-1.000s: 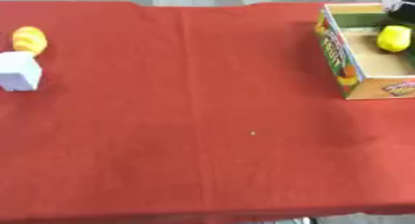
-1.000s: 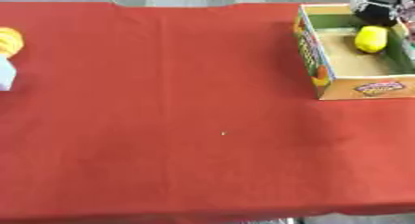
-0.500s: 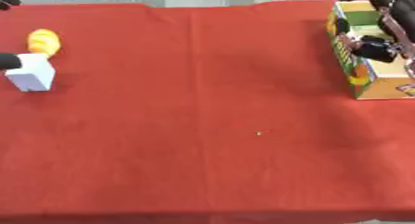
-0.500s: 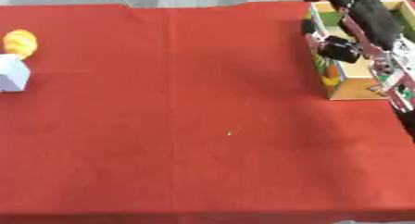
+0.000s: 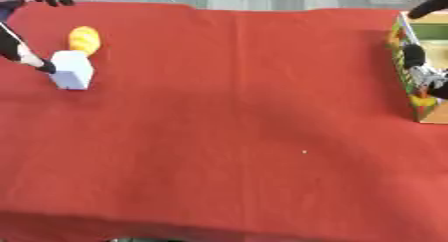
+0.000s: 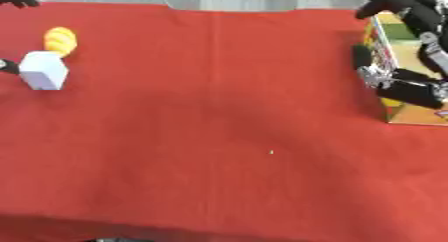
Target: Pick up the objects with one hand, pass them to the other hand, and then place them into the box on the other side of the table.
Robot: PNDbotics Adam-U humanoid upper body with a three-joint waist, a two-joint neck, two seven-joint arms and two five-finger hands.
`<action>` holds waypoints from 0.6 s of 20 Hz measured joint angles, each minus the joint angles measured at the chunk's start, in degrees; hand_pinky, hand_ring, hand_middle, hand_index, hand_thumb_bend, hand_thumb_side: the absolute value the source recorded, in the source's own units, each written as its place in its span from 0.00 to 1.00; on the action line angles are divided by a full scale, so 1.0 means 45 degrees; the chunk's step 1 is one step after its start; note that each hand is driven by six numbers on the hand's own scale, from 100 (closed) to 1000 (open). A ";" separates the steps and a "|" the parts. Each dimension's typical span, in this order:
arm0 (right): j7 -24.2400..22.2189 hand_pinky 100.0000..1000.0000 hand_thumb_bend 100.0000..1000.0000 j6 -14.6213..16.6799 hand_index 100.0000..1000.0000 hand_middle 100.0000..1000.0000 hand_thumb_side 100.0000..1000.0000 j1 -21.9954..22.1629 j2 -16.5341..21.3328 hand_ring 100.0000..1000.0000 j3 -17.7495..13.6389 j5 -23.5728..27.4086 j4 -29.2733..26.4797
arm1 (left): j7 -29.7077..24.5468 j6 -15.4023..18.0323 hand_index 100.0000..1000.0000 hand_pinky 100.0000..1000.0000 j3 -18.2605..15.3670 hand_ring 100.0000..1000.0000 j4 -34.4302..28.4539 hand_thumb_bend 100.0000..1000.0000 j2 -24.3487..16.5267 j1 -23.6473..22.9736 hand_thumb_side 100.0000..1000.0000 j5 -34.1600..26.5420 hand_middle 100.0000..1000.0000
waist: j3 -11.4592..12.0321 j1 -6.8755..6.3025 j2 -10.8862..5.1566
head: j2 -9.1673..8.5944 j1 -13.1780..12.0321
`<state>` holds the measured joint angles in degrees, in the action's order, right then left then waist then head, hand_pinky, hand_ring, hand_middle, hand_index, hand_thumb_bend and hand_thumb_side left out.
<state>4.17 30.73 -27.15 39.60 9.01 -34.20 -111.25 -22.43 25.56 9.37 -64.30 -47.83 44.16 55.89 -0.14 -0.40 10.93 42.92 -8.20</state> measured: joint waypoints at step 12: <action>-0.1554 0.79 0.00 -0.0269 0.96 0.58 0.14 0.0106 -0.0360 0.59 -0.0130 0.1389 -0.0475 | 0.3073 0.0709 0.85 0.81 -0.0786 0.77 0.4164 0.54 0.1497 0.0847 0.05 0.5292 0.75 | -0.0196 0.0159 0.0007 | -0.0280 -0.0722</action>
<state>-2.83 29.52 -26.67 37.98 8.43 -27.95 -113.39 -8.60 28.75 5.84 -45.57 -41.09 47.98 79.70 -1.02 0.31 10.96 41.66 -11.45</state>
